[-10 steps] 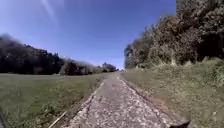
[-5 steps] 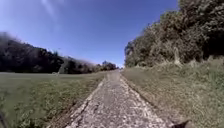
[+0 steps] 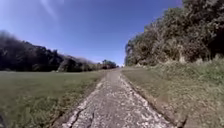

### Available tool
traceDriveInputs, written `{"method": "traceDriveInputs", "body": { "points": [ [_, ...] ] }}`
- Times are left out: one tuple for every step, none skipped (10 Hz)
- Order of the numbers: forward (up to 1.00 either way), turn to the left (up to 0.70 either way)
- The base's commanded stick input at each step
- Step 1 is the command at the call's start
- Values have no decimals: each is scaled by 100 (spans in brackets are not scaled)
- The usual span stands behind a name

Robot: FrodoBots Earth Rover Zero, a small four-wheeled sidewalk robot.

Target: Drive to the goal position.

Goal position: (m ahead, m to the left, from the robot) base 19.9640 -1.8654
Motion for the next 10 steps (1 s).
{"method": "traceDriveInputs", "body": {
  "points": [
    [85, 0],
    [85, 0],
    [85, 0],
    [85, 0],
    [85, 0],
    [85, 0],
    [85, 0],
    [85, 0],
    [85, 0],
    [85, 0]
  ]
}}
